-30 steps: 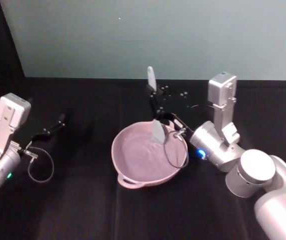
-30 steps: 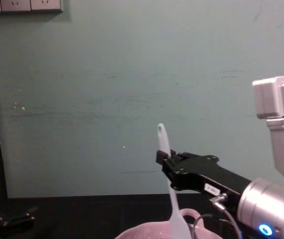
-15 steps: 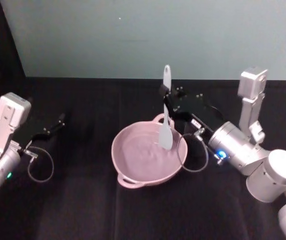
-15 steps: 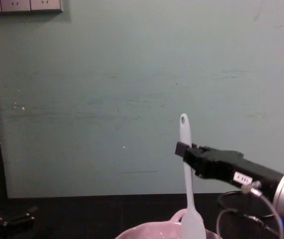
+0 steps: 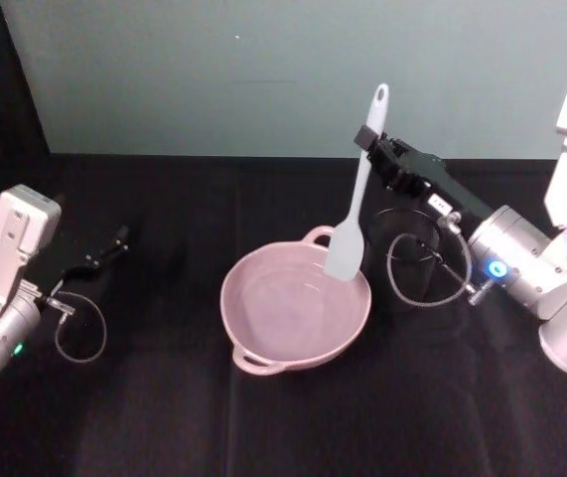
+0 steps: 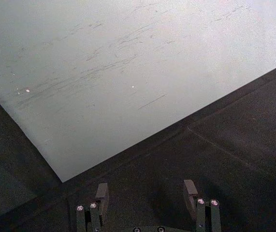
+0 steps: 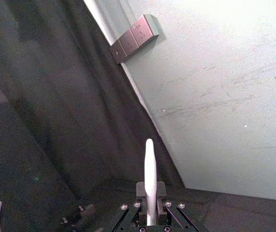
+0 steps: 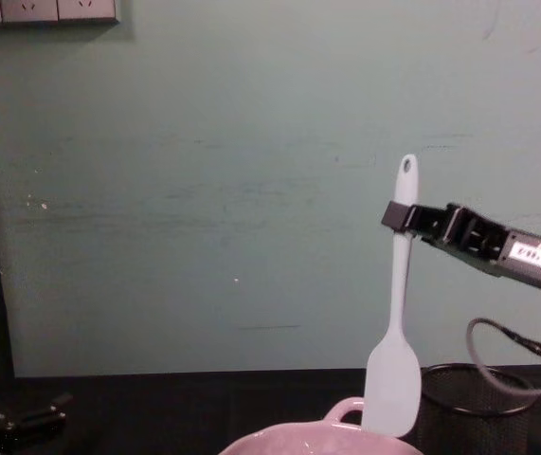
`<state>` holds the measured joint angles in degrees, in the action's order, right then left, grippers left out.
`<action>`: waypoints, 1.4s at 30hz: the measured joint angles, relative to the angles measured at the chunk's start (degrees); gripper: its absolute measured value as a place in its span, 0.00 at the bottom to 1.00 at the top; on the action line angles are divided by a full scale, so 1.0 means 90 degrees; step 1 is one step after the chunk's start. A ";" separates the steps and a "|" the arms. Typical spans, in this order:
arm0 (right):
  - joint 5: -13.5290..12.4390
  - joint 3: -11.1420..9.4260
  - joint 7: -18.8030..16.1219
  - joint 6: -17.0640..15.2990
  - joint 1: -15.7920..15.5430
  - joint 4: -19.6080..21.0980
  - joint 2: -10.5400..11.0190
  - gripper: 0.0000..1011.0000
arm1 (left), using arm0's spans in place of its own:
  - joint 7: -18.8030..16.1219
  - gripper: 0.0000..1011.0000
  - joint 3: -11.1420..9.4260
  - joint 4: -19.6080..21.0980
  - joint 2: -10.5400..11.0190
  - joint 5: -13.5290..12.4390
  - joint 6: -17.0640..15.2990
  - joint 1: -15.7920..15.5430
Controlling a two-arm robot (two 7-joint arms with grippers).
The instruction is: Use the one hand to pick up the spoon and stir the clear water in the bowl.
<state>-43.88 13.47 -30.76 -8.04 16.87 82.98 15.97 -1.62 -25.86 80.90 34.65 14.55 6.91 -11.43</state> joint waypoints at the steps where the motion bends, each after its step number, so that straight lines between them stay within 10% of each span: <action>1: -0.0086 -0.0026 -0.0004 -0.0082 0.0000 0.0023 0.0015 0.12 | 0.0000 1.00 0.0000 0.0000 0.0000 0.0000 0.0000 0.0000; 12: -0.0852 -0.0340 -0.0015 -0.0501 0.0033 0.0157 0.0168 0.12 | 0.0000 1.00 0.0000 0.0000 0.0000 0.0000 0.0000 0.0000; 21: -0.0944 -0.0586 0.0130 0.0089 0.0337 -0.0453 0.0254 0.12 | 0.0000 1.00 0.0000 0.0000 0.0000 0.0000 0.0000 0.0000; 42: -0.0741 -0.0075 -0.0091 0.0946 0.0853 -0.2032 0.0190 0.12 | 0.0000 1.00 0.0000 0.0000 0.0000 0.0000 0.0000 0.0000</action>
<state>-50.55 12.79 -31.58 0.48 24.54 64.69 17.68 -1.62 -25.86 80.90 34.64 14.55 6.91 -11.43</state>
